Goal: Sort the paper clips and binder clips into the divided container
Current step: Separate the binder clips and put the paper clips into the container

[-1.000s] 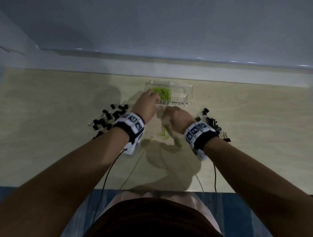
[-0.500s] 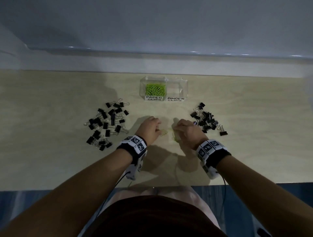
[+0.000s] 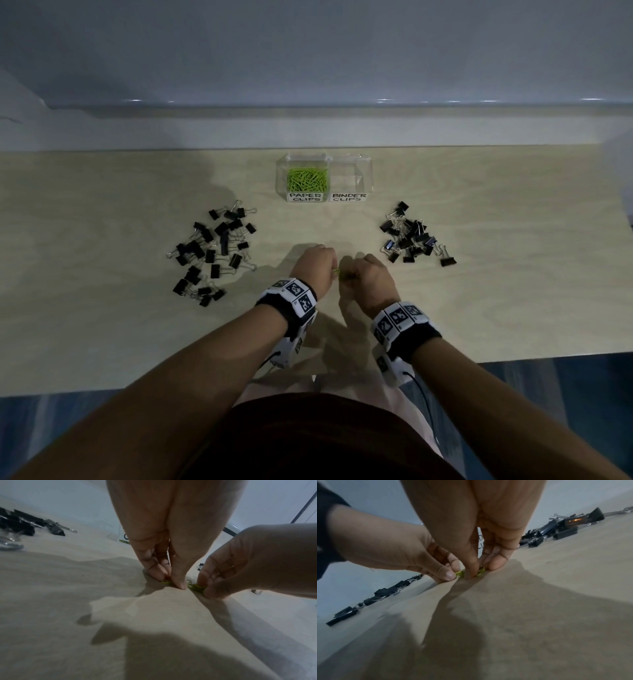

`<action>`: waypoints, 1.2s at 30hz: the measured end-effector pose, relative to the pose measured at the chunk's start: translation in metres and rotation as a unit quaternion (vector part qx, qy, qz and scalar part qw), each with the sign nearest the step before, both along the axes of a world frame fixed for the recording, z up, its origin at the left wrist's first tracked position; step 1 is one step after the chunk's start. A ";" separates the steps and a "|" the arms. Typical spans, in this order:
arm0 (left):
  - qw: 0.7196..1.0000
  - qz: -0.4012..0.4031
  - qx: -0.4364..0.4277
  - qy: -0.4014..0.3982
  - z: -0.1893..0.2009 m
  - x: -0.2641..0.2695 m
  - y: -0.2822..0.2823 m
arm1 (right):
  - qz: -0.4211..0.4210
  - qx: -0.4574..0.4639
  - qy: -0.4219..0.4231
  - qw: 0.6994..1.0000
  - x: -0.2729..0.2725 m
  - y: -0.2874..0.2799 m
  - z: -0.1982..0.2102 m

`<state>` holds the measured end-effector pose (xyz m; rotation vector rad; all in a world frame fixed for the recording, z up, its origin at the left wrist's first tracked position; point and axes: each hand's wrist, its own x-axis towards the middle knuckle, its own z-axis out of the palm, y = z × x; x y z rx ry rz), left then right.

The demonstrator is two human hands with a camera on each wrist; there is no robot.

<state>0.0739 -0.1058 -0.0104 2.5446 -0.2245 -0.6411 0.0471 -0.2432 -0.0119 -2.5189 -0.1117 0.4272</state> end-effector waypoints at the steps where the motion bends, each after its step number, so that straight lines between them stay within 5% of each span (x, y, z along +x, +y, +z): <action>1: 1.000 -0.009 0.006 -0.007 0.000 -0.001 0.000 | 0.001 -0.002 -0.005 1.000 0.001 0.002 0.001; 13: 0.980 -0.152 0.105 -0.072 0.000 -0.002 0.010 | 0.010 0.004 -0.055 0.998 0.005 0.014 0.015; 19: 0.999 -0.029 0.001 -0.025 0.009 0.010 0.035 | -0.006 -0.004 0.033 0.999 0.015 0.004 0.007; 24: 0.986 0.092 -0.101 -0.095 0.039 0.053 0.051 | 0.003 0.009 0.036 0.999 0.018 0.001 0.007; 29: 0.977 0.103 -0.098 -0.159 0.057 0.123 0.056 | 0.074 0.002 0.028 0.997 0.021 0.002 0.011; 36: 0.989 0.065 -0.030 -0.130 0.053 0.145 0.055 | 0.120 -0.005 0.035 0.992 0.022 0.001 0.023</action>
